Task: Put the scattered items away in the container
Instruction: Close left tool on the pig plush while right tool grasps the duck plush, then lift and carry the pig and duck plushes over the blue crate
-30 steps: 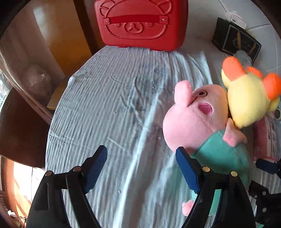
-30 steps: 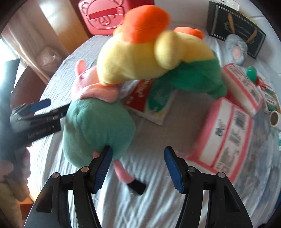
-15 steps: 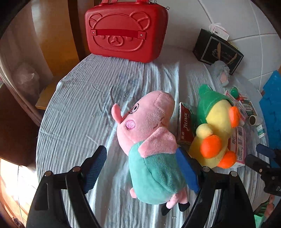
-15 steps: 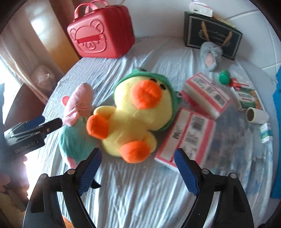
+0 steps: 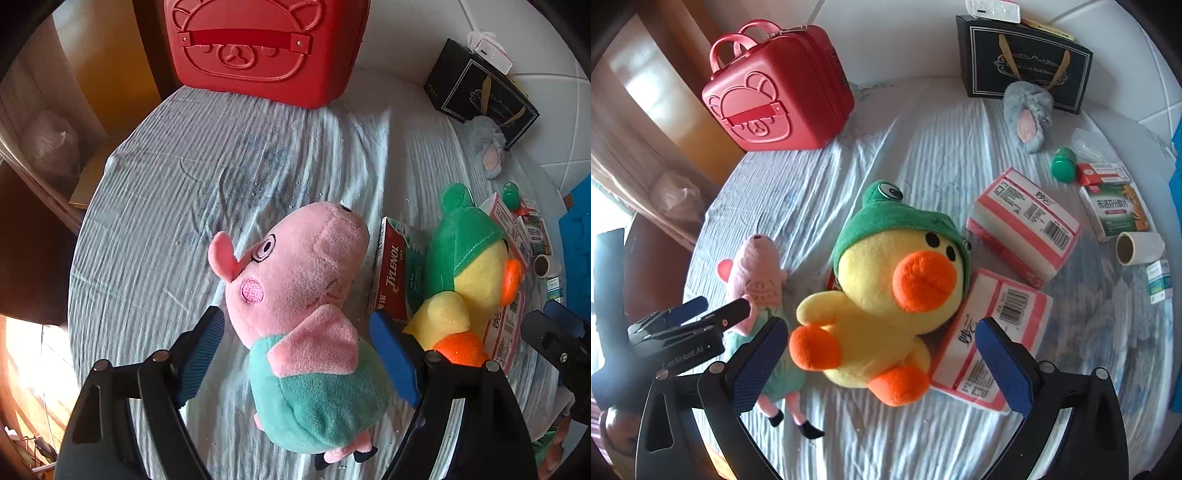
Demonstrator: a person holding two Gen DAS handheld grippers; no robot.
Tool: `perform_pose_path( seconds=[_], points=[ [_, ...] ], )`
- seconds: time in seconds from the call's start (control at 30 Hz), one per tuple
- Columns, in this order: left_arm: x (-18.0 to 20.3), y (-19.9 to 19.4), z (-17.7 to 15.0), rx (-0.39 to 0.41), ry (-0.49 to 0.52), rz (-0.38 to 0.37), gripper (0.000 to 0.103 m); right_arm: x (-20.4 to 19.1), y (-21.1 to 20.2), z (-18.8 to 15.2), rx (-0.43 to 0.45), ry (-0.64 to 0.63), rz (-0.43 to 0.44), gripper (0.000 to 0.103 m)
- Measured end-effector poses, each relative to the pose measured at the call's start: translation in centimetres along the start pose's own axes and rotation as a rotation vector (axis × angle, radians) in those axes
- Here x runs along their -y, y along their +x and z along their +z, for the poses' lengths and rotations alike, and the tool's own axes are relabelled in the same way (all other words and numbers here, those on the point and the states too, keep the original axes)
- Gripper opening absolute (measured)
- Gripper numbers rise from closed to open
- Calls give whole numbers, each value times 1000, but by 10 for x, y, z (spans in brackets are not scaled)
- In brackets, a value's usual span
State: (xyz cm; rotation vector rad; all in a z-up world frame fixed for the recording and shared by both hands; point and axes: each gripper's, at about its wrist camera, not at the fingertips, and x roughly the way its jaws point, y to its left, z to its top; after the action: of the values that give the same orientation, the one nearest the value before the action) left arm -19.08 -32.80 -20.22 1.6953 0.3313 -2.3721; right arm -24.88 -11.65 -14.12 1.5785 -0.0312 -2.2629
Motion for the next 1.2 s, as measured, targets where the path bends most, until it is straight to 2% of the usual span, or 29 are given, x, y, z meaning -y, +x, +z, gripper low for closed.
perform_pose_path(
  seconds=[0.3, 0.43, 0.53, 0.67, 0.7, 0.73, 0.83, 1.07, 1.2],
  points=[
    [2, 30, 25, -113, 51, 20, 81, 6, 33, 25, -96, 53, -49, 103],
    [5, 43, 34, -133, 63, 20, 81, 7, 49, 34, -126, 65, -66, 103],
    [5, 48, 40, -117, 78, 8, 81, 7, 71, 35, -162, 70, -83, 103],
    [4, 46, 43, -70, 85, -8, 67, 6, 93, 33, -172, 52, -104, 101],
    [3, 43, 45, -57, 84, -16, 65, 4, 91, 33, -157, 42, -107, 92],
    [3, 39, 47, -42, 85, -21, 64, 2, 87, 34, -141, 28, -112, 87],
    [6, 19, 52, 26, 93, -23, 62, -2, 75, 39, -100, 8, -100, 84],
    [10, -41, 58, 213, 115, -8, 61, -18, 29, 50, 40, -42, -79, 83],
    [15, -72, 58, 294, 122, -3, 61, -26, 0, 56, 121, -58, -75, 83]
  ],
)
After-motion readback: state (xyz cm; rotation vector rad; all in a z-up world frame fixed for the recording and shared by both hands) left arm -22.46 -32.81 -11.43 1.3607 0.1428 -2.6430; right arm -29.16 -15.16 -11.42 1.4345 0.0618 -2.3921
